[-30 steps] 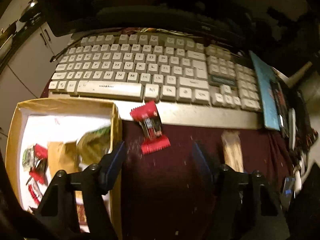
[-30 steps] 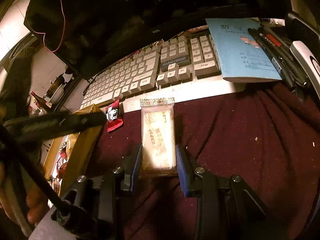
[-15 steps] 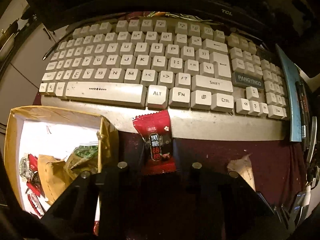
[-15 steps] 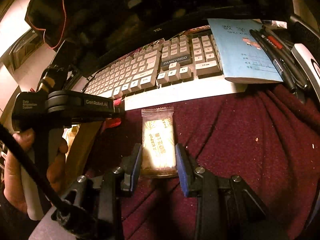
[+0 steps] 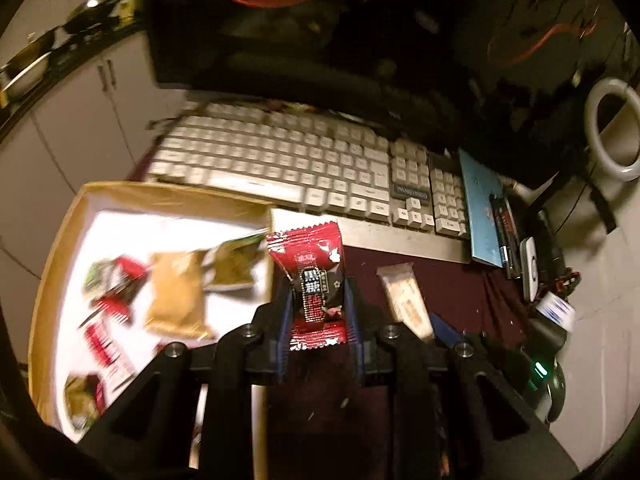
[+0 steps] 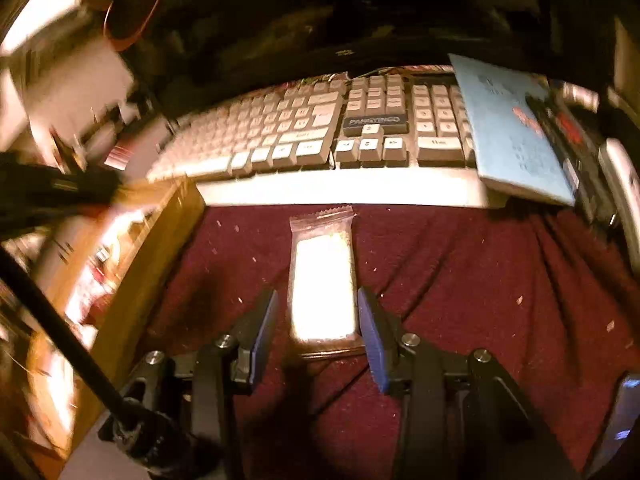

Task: Organize snacks
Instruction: 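Carry the red candy and pastry bag into the tray and release both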

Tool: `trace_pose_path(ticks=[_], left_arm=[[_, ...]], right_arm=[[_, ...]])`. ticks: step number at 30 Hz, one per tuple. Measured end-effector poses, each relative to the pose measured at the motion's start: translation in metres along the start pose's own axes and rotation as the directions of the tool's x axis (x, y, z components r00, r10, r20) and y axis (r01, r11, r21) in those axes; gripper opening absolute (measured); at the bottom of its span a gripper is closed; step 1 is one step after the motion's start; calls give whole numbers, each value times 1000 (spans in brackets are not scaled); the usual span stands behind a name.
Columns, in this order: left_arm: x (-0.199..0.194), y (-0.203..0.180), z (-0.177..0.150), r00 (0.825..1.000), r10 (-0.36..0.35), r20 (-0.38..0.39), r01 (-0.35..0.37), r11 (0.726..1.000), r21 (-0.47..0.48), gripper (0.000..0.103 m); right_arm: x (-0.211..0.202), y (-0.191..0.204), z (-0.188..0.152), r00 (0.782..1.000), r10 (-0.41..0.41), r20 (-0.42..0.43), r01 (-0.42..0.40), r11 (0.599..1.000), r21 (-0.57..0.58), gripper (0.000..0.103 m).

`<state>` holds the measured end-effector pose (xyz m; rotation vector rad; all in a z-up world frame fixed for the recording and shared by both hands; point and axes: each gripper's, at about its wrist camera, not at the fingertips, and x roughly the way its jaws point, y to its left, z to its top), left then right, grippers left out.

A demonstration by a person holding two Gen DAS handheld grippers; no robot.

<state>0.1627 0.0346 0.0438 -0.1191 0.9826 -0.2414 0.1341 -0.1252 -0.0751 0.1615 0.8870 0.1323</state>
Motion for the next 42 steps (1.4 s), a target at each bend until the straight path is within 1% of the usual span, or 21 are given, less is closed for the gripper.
trace_pose_path(ticks=[2, 3, 4, 6, 9, 10, 12, 13, 16, 17, 20, 21, 24, 26, 27, 29, 31, 34, 36, 40, 42], left_arm=[[-18, 18, -10, 999, -13, 29, 15, 999, -42, 26], [-27, 28, -16, 999, -6, 43, 9, 998, -57, 26], [-36, 41, -20, 998, 14, 55, -9, 997, -78, 26], [-48, 57, -27, 997, 27, 71, -19, 993, -114, 26], [-56, 78, -34, 993, 76, 92, -63, 988, -139, 26], [-56, 86, -36, 992, 91, 91, -77, 986, -148, 26], [-56, 99, -40, 993, 84, 81, -69, 983, -169, 26], [-55, 105, -42, 994, 83, 76, -68, 981, -180, 26], [-51, 119, -44, 994, 88, 67, -73, 977, -201, 26], [-51, 123, -45, 994, 86, 65, -71, 976, -204, 26], [-47, 130, -48, 993, 101, 59, -86, 973, -214, 26], [-45, 134, -49, 993, 101, 53, -87, 972, -218, 26], [-42, 141, -53, 992, 120, 47, -107, 970, -219, 26], [-39, 151, -55, 992, 119, 37, -107, 966, -236, 26], [-38, 154, -57, 992, 119, 35, -107, 964, -242, 26], [-34, 161, -57, 993, 119, 24, -109, 962, -252, 26], [-31, 165, -57, 993, 119, 22, -110, 962, -252, 26], [-26, 171, -57, 993, 121, 14, -113, 959, -262, 26], [-22, 175, -56, 993, 115, 4, -110, 958, -266, 26], [-16, 179, -55, 992, 129, -9, -127, 956, -263, 26], [-13, 182, -55, 989, 145, -17, -144, 954, -262, 26]], right_arm=[[2, 7, 0, 998, -62, -2, 62, 998, -29, 35], [3, 10, -1, 996, -84, 3, 84, 995, -44, 33], [4, 10, -2, 996, -90, 8, 91, 995, -44, 33], [2, 5, -4, 997, -79, 17, 80, 996, -26, 32], [-4, -5, -6, 999, -24, 28, 23, 999, 31, 32], [-7, -8, -6, 999, 9, 41, -11, 999, 53, 32], [-18, -11, -7, 995, 70, 71, -76, 993, 90, 32], [-23, -11, -7, 991, 103, 89, -112, 989, 98, 32], [-40, -1, -5, 977, 172, 129, -185, 978, 97, 32], [-46, 7, -5, 967, 211, 142, -224, 971, 81, 32], [-55, 35, 0, 943, 295, 152, -302, 953, 28, 32], [-58, 50, 3, 932, 332, 146, -335, 942, -7, 32], [-57, 87, 9, 909, 403, 109, -396, 915, -81, 32], [-51, 107, 13, 902, 425, 73, -415, 902, -119, 32], [-45, 123, 16, 899, 436, 39, -426, 892, -151, 32], [-35, 139, 22, 899, 437, 8, -429, 885, -180, 32], [-21, 154, 30, 898, 438, -43, -437, 877, -200, 32], [-3, 174, 39, 901, 422, -99, -433, 874, -220, 32], [4, 183, 41, 898, 419, -137, -440, 867, -234, 33], [19, 200, 44, 902, 390, -185, -428, 864, -265, 33], [26, 205, 42, 898, 385, -215, -433, 860, -271, 33]])
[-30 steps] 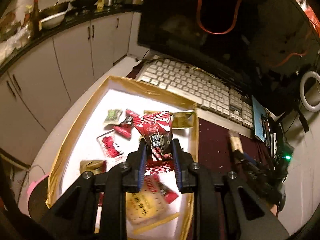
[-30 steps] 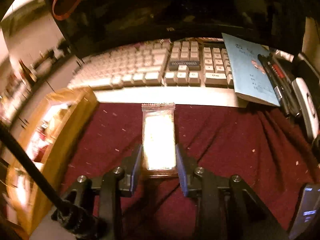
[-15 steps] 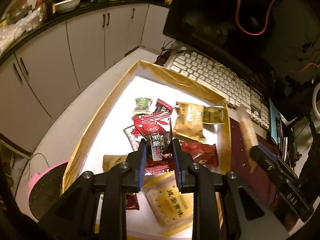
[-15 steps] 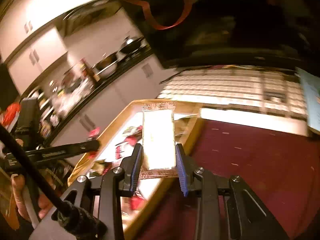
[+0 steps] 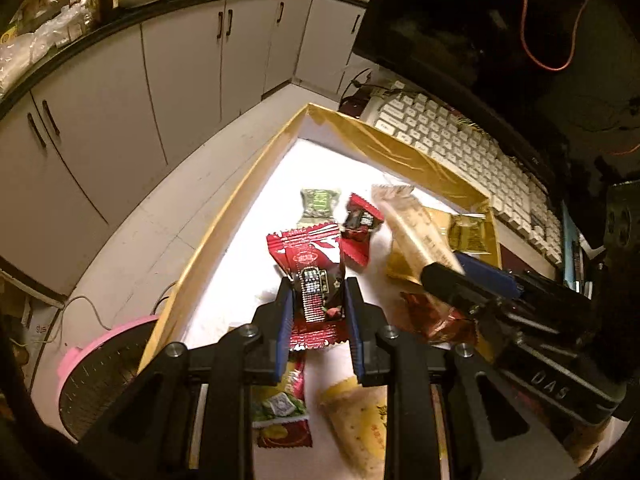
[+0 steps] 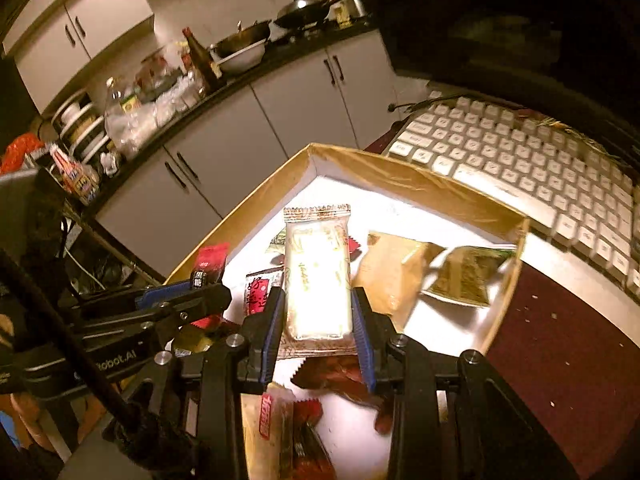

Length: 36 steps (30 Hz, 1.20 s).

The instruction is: Organize snacks

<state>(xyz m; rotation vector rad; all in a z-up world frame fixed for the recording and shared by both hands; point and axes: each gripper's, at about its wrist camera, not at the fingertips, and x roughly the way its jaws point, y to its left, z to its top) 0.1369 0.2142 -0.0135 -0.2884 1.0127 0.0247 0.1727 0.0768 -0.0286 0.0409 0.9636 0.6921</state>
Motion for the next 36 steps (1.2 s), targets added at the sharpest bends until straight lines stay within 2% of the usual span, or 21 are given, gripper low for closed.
trace_pose_path(ticks=[9, 16, 17, 18, 20, 22, 23, 24, 26, 28, 30, 36], left_arm=[[18, 2, 2, 998, 44, -44, -43, 999, 24, 26], [27, 1, 1, 995, 85, -54, -82, 995, 50, 27], [27, 0, 0, 995, 90, -52, -87, 994, 59, 31], [26, -1, -2, 995, 95, -43, -93, 994, 66, 40], [18, -3, -6, 996, 88, -9, -87, 994, 73, 53], [2, -7, -11, 994, 84, 63, -89, 992, 88, 62], [-6, -9, -14, 992, 84, 97, -94, 991, 97, 69], [-18, -13, -20, 986, 89, 143, -106, 988, 110, 75], [-38, -21, -31, 971, 95, 218, -124, 985, 124, 82], [-54, -30, -44, 950, 104, 294, -151, 978, 141, 84], [-65, -39, -55, 932, 137, 336, -198, 968, 154, 84], [-84, -57, -78, 921, 175, 347, -239, 959, 152, 84]], right_arm=[[15, 6, -2, 997, -48, -53, 46, 998, -36, 33], [17, 0, -3, 997, -57, -47, 58, 998, 14, 37], [15, -3, -4, 998, -46, -45, 47, 998, 34, 37], [12, -6, -4, 999, -27, -38, 30, 998, 60, 37], [-1, -11, -9, 1000, -6, -7, 7, 995, 103, 40], [-24, -14, -19, 998, -10, 57, 2, 990, 143, 52], [-35, -15, -25, 996, -11, 91, -4, 987, 160, 53], [-51, -15, -34, 991, -4, 133, -19, 985, 170, 56], [-75, -15, -52, 983, 1, 184, -34, 983, 178, 62], [-93, -15, -69, 974, -1, 228, -41, 983, 180, 68], [-107, -19, -87, 966, -11, 259, -45, 977, 210, 71], [-125, -23, -114, 957, -44, 286, -34, 965, 261, 71]])
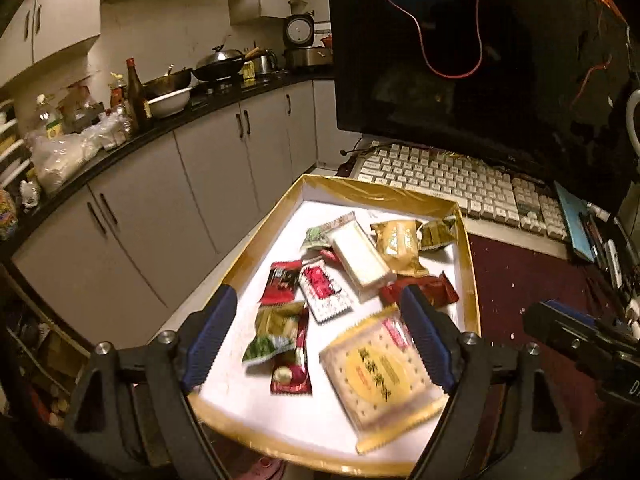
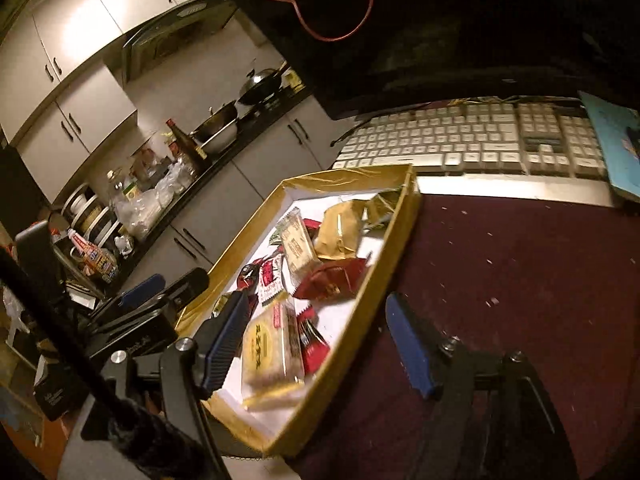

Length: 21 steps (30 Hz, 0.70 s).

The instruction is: Organize snacks

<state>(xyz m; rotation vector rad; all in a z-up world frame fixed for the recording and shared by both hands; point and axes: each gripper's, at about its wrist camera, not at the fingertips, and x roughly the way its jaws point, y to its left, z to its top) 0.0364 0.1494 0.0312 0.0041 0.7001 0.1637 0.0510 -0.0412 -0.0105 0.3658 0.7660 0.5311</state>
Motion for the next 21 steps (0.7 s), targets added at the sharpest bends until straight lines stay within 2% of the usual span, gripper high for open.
trace_pose_path(ticks=[9, 13, 16, 21], left_arm=[[-27, -7, -20, 997, 76, -11, -76, 996, 46, 84], [-32, -7, -26, 993, 117, 21, -119, 990, 77, 85], [-34, -4, -29, 994, 112, 16, -112, 991, 72, 85], [-36, -3, -32, 995, 96, 8, -96, 992, 77, 85]], right_arm=[[-19, 28, -20, 999, -41, 26, 43, 996, -77, 71], [-20, 34, -26, 999, -38, 29, 41, 995, -93, 72], [-16, 35, -31, 1000, -31, 3, 32, 997, -77, 72], [-16, 42, -33, 998, -56, 11, 57, 994, -98, 72]])
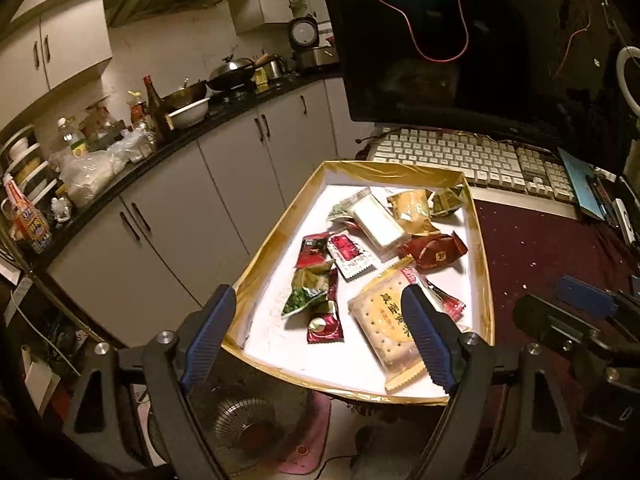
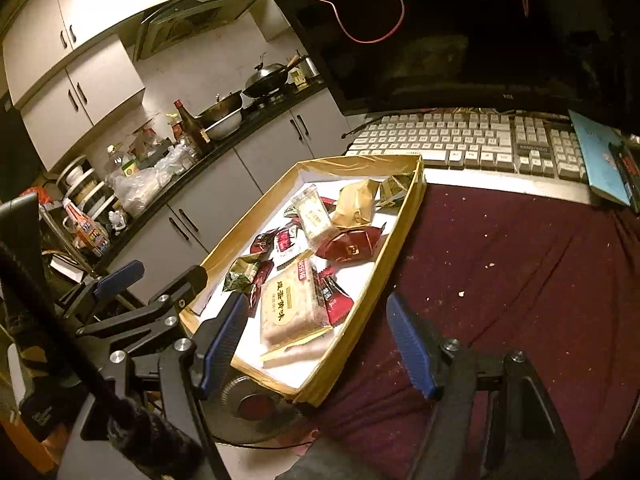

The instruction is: Organize snacks

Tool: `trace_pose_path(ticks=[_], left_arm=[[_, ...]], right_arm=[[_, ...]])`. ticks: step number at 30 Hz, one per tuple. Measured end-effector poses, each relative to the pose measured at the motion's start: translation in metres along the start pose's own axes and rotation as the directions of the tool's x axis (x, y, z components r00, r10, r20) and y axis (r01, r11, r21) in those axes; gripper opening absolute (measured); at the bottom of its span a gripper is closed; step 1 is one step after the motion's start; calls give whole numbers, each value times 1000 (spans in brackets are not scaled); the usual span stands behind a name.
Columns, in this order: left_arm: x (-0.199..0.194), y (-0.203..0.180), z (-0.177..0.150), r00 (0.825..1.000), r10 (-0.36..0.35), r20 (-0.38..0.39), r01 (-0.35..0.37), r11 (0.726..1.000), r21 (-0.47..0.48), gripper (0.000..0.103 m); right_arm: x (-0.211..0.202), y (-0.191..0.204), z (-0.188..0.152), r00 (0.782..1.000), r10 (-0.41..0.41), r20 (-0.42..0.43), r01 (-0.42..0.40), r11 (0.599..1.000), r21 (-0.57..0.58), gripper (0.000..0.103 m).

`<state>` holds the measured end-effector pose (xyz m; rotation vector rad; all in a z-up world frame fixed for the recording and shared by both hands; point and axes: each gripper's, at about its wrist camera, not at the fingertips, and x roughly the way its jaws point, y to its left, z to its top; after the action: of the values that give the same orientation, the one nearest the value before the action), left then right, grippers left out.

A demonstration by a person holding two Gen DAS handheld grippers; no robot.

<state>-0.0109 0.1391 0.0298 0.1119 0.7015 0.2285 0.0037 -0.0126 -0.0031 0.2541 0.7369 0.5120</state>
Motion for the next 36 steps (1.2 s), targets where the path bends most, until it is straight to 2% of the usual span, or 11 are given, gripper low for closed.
trace_pose_path(ticks=[6, 36], left_arm=[[-3, 7, 0, 1000, 16, 17, -16, 1000, -13, 86], [25, 26, 0, 999, 34, -20, -35, 999, -36, 86]], right_arm=[[2, 3, 0, 1000, -19, -6, 19, 1000, -1, 72], [25, 19, -1, 996, -75, -42, 73, 996, -59, 72]])
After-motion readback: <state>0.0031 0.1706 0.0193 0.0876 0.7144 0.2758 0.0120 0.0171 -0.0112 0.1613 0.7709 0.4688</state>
